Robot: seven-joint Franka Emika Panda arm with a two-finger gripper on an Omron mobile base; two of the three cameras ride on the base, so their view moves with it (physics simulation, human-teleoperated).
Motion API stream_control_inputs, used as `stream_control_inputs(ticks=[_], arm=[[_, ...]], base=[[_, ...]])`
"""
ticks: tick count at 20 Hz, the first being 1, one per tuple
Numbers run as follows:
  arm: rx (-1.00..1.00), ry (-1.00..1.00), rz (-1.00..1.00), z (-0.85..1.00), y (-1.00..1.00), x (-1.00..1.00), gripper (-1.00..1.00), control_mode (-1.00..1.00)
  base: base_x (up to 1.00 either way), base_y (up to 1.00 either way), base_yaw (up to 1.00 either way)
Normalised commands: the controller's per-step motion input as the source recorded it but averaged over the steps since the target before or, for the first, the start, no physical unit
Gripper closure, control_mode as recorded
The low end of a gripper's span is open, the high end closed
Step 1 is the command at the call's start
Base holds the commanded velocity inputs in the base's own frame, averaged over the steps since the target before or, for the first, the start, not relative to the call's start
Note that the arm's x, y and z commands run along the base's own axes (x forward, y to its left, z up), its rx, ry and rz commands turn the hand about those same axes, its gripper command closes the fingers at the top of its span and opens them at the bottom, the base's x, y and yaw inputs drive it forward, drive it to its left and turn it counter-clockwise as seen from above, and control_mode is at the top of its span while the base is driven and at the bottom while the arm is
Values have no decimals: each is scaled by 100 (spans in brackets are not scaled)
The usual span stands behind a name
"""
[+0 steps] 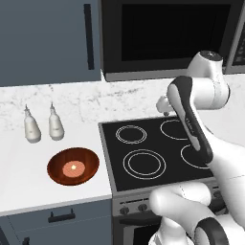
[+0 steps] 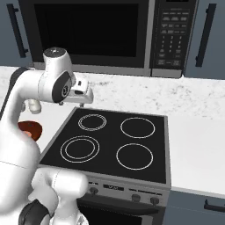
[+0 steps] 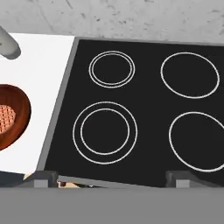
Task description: Open the microwave, place the bowl with waffle inside the microwave, then close the microwave door and turn it on.
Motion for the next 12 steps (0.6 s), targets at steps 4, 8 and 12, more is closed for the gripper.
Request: stream_control_inputs(ticks=[4,8,12], arm=[[0,-76,-10,90,-78,-87,-100,-100],[6,-66,-8,84,-97,-46,-100,-100],[8,-61,-6,74,-100,-15,-100,-100]], base=[[0,0,0],[0,0,0],[0,0,0]])
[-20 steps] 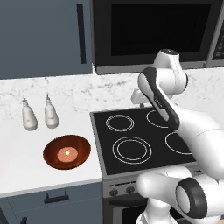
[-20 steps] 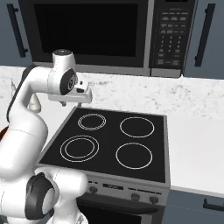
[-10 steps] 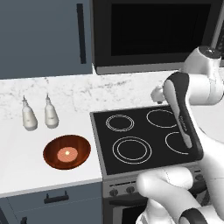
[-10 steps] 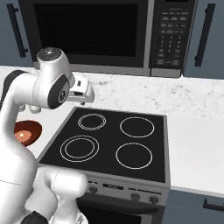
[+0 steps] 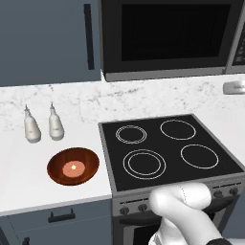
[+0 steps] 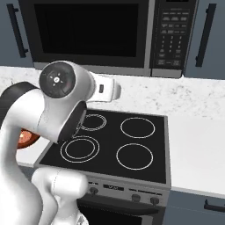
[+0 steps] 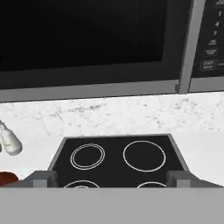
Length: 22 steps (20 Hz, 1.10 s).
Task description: Open the microwave, place the bowl with waffle inside the microwave, then close the microwave door and turn it on.
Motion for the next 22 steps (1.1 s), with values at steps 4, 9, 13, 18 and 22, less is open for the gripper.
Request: stream_control_inputs(ticks=[4,9,13,18,22], arm=[[9,-58,0,51,-96,7,-100,-100],[6,-29,2,3,-57,79,-100,-100],[5,-4,2,4,-44,99,-100,-100],[6,1,2,27,-36,82,-100,-100],[0,2,0,6,-3,16,-100,-100]], base=[[0,0,0],[0,0,0],[0,0,0],[0,0,0],[0,0,0]])
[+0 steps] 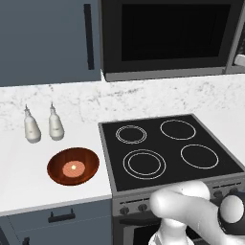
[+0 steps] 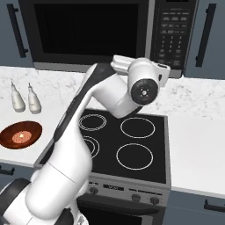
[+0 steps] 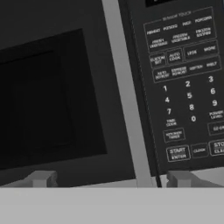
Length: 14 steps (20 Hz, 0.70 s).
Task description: Open the microwave, place the bowl with waffle inside the microwave, then close the microwave door and turn it on.
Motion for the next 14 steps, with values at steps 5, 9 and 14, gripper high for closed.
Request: stream_control_inputs(ticks=[5,9,14], arm=[[0,0,3,-3,-17,58,-100,-100],[0,0,4,-8,-23,64,-100,-100],[0,0,8,-9,-39,64,-100,-100]], base=[[0,0,0],[0,0,0],[0,0,0]])
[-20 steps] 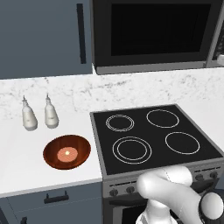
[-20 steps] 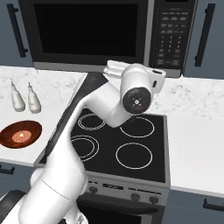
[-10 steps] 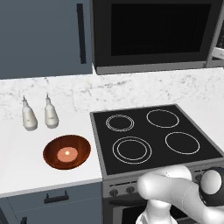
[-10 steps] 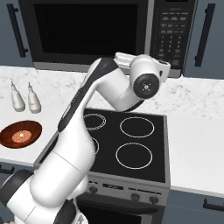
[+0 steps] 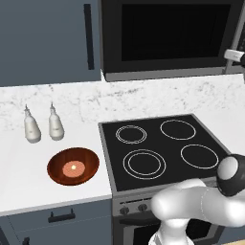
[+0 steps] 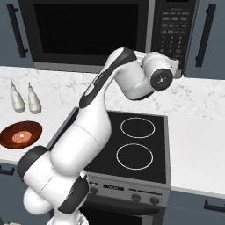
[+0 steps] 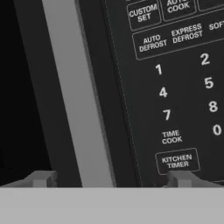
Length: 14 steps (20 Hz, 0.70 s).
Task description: Open the microwave, place the bowl with waffle inside the microwave, then close the microwave door and turn it on.
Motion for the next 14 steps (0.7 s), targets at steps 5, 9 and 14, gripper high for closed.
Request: stream_control_inputs(ticks=[5,9,14], arm=[[0,1,3,-2,-18,64,-100,-100],[0,1,0,0,-7,61,-100,-100],[0,0,0,-10,1,32,100,-100]], base=[[0,0,0],[0,0,0],[0,0,0]])
